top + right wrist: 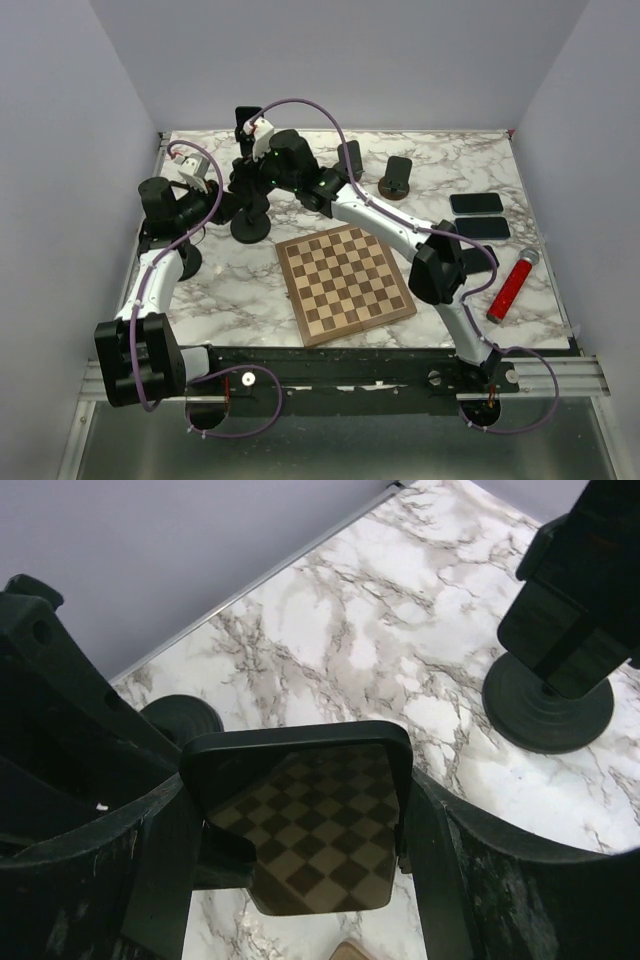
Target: Remove the phone from the phone stand
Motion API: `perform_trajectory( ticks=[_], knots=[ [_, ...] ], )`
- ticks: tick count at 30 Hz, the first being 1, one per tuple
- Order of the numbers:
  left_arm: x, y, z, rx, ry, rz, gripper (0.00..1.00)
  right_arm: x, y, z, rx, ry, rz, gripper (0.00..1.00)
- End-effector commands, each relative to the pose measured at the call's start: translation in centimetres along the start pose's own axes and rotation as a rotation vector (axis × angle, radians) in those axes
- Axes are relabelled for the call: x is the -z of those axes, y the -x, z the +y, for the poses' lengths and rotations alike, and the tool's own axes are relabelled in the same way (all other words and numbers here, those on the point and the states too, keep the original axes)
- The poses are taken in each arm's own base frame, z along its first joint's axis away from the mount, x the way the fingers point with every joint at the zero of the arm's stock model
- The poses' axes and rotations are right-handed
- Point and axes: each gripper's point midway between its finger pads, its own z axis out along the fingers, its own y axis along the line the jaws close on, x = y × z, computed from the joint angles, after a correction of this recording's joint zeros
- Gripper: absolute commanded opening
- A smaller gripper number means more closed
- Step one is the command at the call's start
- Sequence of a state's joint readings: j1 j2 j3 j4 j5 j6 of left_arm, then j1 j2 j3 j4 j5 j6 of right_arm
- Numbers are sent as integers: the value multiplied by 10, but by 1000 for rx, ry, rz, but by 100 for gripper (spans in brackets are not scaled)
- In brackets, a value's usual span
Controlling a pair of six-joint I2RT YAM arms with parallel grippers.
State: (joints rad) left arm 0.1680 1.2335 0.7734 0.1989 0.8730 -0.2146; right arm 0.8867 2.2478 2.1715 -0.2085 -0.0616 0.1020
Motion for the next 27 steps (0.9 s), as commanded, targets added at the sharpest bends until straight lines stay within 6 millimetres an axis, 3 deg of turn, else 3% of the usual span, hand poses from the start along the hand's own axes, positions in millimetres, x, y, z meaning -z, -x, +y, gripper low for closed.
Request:
perform_trajectory(
  ticks=[1, 7, 12, 19, 27],
  knots=[
    [11, -1, -19, 13, -91, -4, 0, 9, -8, -99, 50, -146, 12, 1],
    [13, -2, -20, 19, -102, -4, 0, 7, -8, -120, -6, -117, -6, 1],
    [13, -3, -19, 26, -101, -3, 0, 8, -2, -121, -7, -56, -32, 1],
    [14, -4, -19, 38, -111, -3, 0, 10, -4, -140, 10, 16, -48, 0],
    [12, -6, -19, 50, -131, 5, 0, 3, -4, -119, 90, 184, -24, 1]
  ],
)
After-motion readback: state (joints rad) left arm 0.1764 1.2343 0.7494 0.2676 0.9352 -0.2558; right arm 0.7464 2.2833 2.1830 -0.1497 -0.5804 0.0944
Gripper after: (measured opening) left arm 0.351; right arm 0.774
